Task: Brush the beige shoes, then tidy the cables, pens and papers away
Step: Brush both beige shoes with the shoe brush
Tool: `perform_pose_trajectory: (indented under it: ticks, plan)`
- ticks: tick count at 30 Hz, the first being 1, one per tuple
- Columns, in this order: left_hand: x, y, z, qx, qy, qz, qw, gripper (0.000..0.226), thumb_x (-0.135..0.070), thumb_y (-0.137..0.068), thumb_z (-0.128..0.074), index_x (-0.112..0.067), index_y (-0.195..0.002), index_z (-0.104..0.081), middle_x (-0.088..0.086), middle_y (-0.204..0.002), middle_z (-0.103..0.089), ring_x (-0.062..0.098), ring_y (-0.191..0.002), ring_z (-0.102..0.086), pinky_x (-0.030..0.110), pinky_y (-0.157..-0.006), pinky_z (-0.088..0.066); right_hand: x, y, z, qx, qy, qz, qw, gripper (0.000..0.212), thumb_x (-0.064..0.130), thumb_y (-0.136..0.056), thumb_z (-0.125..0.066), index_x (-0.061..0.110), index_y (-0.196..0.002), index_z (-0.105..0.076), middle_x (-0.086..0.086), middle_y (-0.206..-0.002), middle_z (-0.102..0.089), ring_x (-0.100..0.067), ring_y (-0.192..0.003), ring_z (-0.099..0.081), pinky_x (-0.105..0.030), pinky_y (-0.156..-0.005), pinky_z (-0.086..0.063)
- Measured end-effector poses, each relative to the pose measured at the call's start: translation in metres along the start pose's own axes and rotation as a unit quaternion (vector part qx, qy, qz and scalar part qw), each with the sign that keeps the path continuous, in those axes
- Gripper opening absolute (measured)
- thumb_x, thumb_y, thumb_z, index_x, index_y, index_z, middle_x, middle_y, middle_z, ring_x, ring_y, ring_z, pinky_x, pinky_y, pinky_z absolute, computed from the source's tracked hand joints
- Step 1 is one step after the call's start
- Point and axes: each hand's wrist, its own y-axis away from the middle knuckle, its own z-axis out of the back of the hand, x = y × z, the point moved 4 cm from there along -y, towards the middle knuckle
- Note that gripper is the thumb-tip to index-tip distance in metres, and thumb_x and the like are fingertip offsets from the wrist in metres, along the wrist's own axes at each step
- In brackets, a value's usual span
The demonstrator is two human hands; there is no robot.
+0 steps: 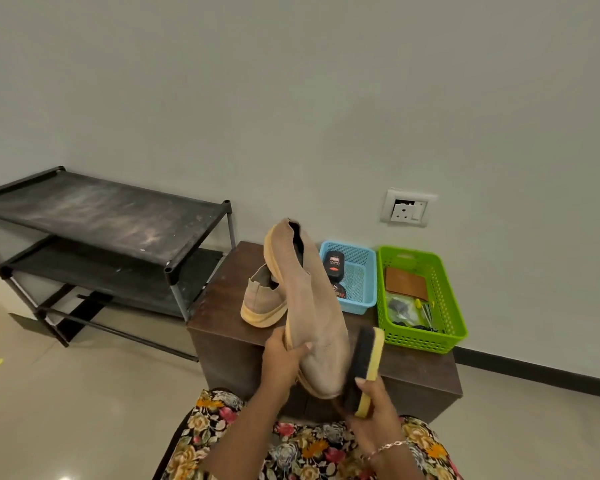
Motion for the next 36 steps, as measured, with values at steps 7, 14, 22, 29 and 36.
perform_pose_trajectory:
  ticks: [7, 14, 22, 29, 36]
  plan:
    - [0.017, 0.006, 0.037, 0.118, -0.024, 0.064, 0.991, 0.026, -0.001, -0.086, -0.060, -0.005, -0.112, -0.057, 0.002, -0.097, -0.066, 0.013, -0.088, -0.061, 0.019, -0.066, -0.050, 0.002, -0.015, 0.002, 0.032, -0.018, -0.052, 0.998, 0.038, 0.018, -0.060, -0.071, 0.011, -0.095, -0.057, -0.013, -0.090, -0.063, -0.027, -0.087, -0.058, -0.039, -0.070, -0.055]
    - [0.044, 0.013, 0.050, 0.176, -0.115, 0.120, 0.970, 0.041, -0.013, -0.090, -0.058, -0.004, -0.129, -0.050, 0.009, -0.119, -0.062, 0.022, -0.109, -0.059, 0.033, -0.095, -0.048, -0.022, -0.019, -0.004, 0.041, 0.096, -0.082, 0.991, 0.064, 0.030, -0.037, -0.093, 0.006, -0.092, -0.069, -0.013, -0.076, -0.053, -0.022, -0.063, -0.047, -0.028, -0.067, -0.037]
    - [0.013, 0.027, 0.024, -0.059, -0.477, -0.178, 0.859, 0.032, -0.043, -0.085, -0.058, -0.030, -0.114, -0.051, -0.015, -0.116, -0.052, 0.006, -0.119, -0.041, 0.045, -0.115, -0.005, -0.029, -0.016, -0.006, -0.024, 0.079, -0.086, 0.993, 0.012, 0.006, -0.083, -0.059, 0.003, -0.094, -0.063, -0.014, -0.080, -0.066, -0.028, -0.072, -0.061, -0.035, -0.064, -0.053]
    - [0.003, 0.017, 0.019, -0.127, -0.558, -0.223, 0.789, 0.050, -0.029, -0.032, -0.093, -0.024, -0.074, -0.066, -0.007, -0.072, -0.066, 0.018, -0.077, -0.068, 0.064, -0.087, -0.041, -0.038, -0.024, -0.011, -0.023, 0.070, -0.128, 0.989, 0.020, 0.011, -0.079, -0.061, 0.006, -0.097, -0.060, -0.014, -0.086, -0.063, -0.028, -0.077, -0.060, -0.040, -0.066, -0.054]
    - [0.008, 0.003, 0.029, -0.128, -0.548, -0.272, 0.781, 0.035, -0.008, -0.043, -0.086, -0.021, -0.059, -0.058, -0.006, -0.057, -0.055, 0.013, -0.060, -0.060, 0.047, -0.098, -0.043, -0.040, -0.027, -0.012, -0.019, 0.071, -0.157, 0.985, 0.010, 0.010, -0.085, -0.056, 0.005, -0.094, -0.059, -0.013, -0.082, -0.062, -0.027, -0.075, -0.058, -0.039, -0.067, -0.053]
